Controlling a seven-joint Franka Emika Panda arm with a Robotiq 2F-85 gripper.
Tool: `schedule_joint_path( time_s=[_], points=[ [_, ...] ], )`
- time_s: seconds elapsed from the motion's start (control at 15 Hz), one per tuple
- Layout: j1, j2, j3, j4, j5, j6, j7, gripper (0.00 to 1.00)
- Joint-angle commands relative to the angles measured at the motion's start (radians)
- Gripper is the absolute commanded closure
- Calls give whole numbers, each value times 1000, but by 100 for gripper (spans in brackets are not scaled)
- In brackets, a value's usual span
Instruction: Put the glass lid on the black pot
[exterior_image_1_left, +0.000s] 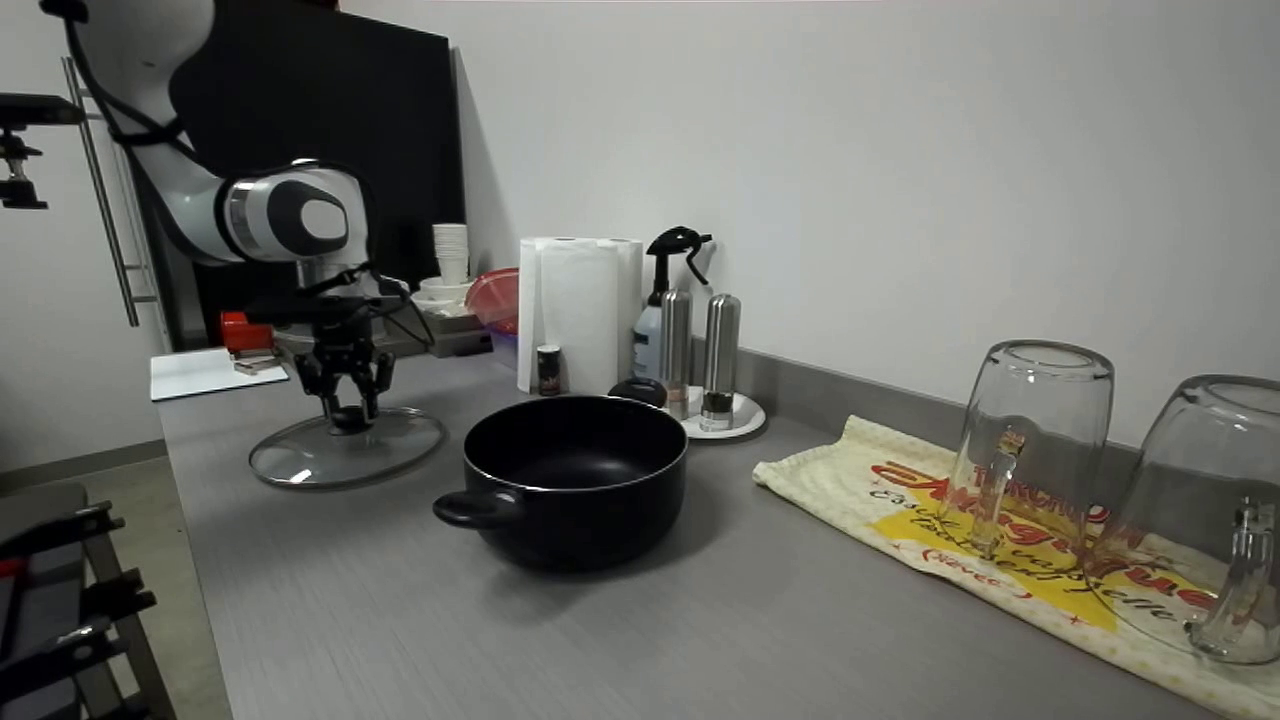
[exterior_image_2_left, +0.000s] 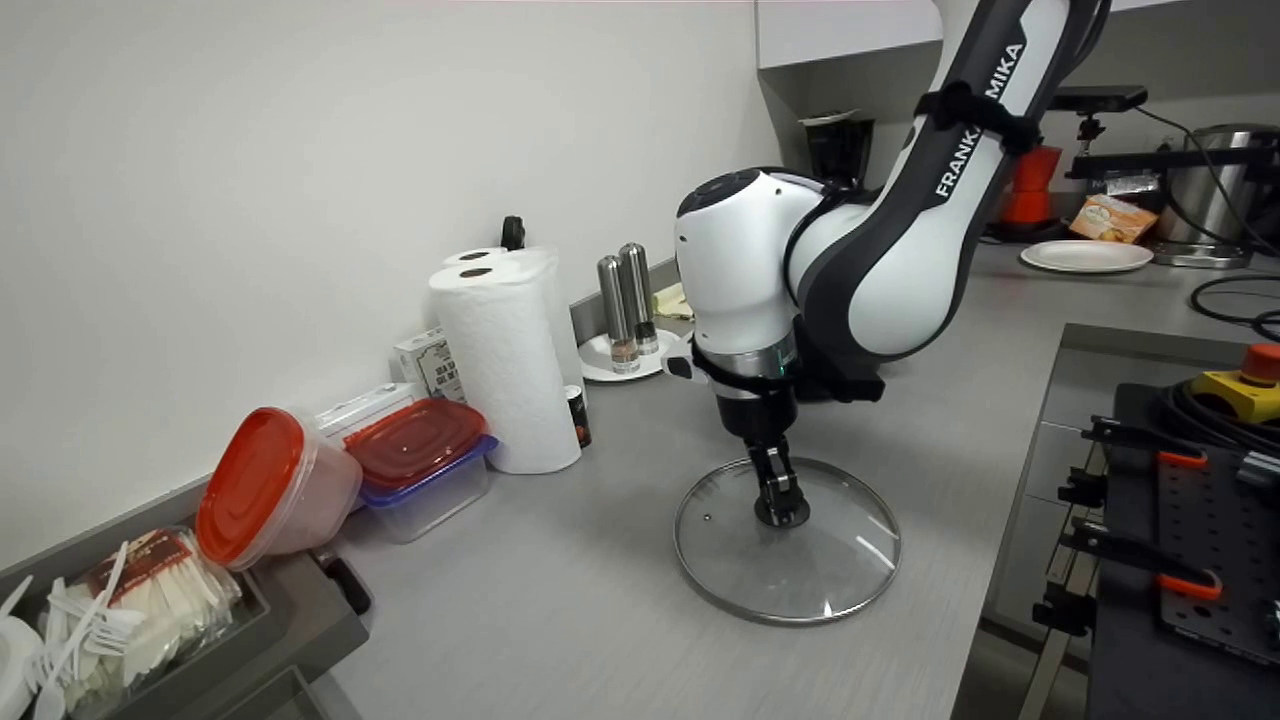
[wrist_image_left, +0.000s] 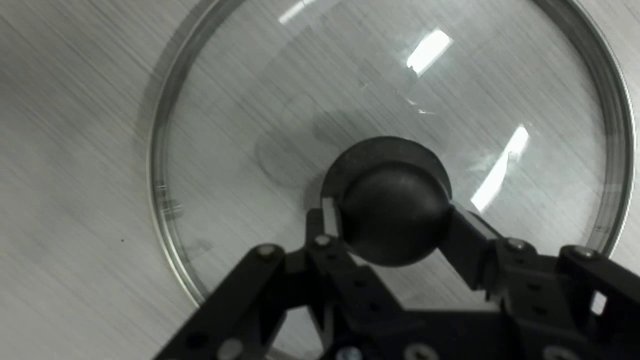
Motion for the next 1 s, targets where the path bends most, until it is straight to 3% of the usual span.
schedule_joint_path(
  time_s=[0.0, 0.53, 0.93],
  points=[
    [-6, -14, 7, 1, 16, -22, -11, 75],
    [-71, -181, 83, -73, 127, -131, -136, 75],
    [-89, -339, 55, -95, 115, -268, -161, 75]
  ],
)
